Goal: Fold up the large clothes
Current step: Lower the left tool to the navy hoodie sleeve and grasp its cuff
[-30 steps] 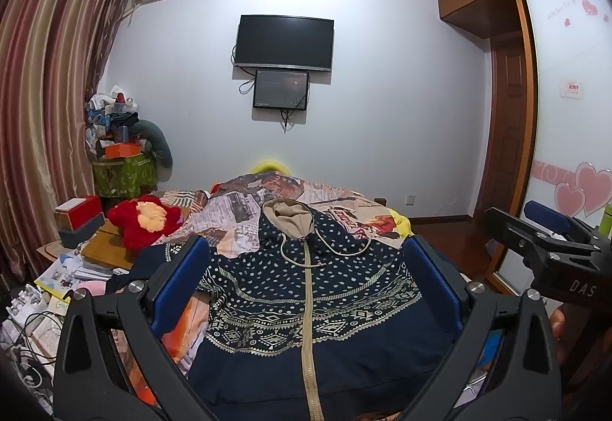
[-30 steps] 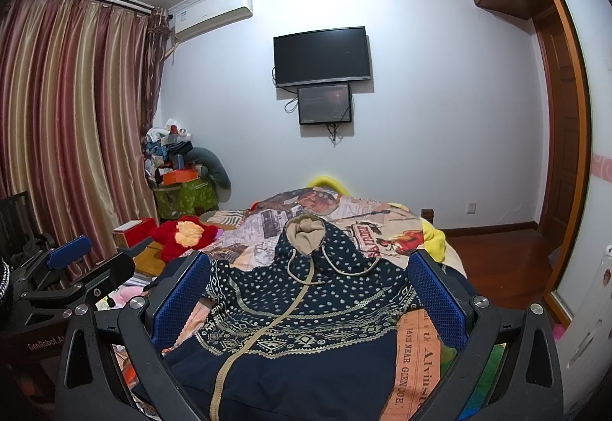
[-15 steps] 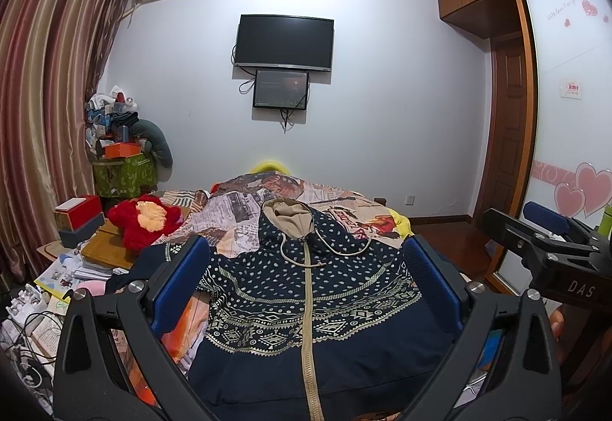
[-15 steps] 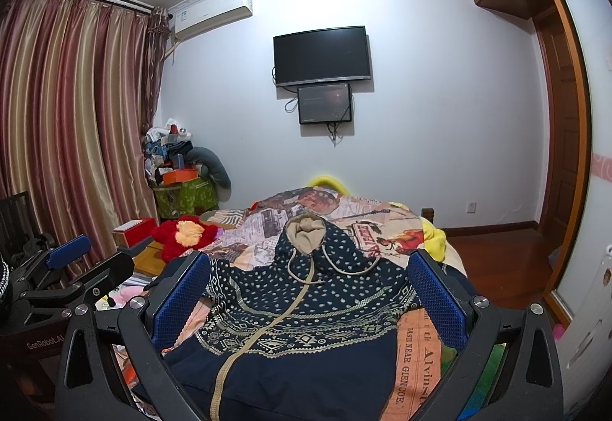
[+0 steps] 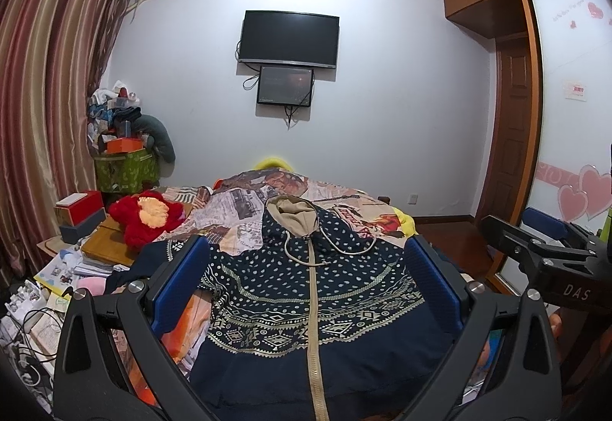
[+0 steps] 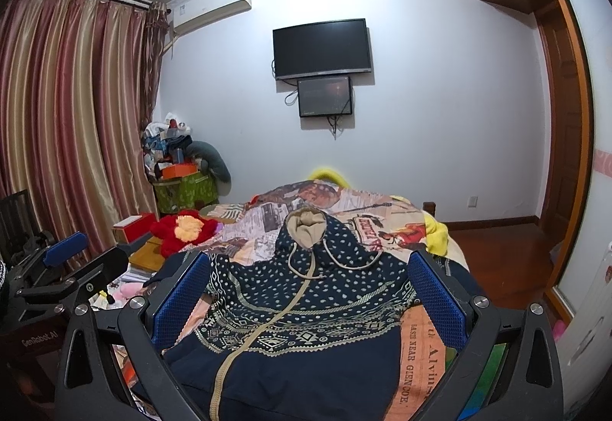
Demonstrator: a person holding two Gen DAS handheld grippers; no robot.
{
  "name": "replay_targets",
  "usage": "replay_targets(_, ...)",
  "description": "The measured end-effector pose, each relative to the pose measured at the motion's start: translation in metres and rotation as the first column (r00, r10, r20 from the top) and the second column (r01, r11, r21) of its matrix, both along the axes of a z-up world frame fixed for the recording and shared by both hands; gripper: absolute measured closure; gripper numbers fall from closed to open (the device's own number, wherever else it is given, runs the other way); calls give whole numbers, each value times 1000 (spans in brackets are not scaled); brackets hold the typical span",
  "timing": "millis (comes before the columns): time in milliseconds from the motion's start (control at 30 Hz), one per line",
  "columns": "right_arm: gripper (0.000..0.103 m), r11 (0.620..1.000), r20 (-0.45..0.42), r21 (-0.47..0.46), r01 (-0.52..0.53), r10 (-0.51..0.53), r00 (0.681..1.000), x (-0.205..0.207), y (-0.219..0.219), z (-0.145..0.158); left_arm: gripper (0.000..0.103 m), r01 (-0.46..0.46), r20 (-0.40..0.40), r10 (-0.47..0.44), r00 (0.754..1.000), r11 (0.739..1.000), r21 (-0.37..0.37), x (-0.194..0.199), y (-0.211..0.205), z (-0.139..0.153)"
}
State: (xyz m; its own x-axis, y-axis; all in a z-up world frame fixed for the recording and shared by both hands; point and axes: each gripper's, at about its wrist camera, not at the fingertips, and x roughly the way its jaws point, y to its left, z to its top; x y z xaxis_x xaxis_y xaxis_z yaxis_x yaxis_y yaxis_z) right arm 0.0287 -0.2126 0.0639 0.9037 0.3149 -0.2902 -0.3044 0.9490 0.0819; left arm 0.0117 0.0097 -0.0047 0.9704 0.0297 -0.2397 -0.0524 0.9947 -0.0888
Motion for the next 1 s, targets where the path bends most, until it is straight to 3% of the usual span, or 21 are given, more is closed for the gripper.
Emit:
replay_targets(233,0,999,-34,-37,-10,8,999,30,15,-6,1,-50,-55,49,997,999,-21,35,34,-12)
replay_targets(333,0,998,-58,-62,-2,-2,998,53,23,-11,1,-116,-94,112,989,993,-35,58,62,-24)
replay_targets(567,0,997,-137,-70,-16,6,991,122,47,-32,1,-269,-217,258,941,963,-19,116,142,-57)
replay_targets(733,0,996,-224,-89,-14,-7,975,189,64,-53,1,-349,-352,327,877,937,1,166,203,-97)
replay_targets(833,0,991,-258,-131,-6,-28,966,229,74,-67,1,-406,-425,356,832,913,-29,190,240,-125)
replay_targets(1000,0,980,-353,-199,-23,-50,934,297,88,-100,1,-433,-593,273,757,890,-143,227,285,-175)
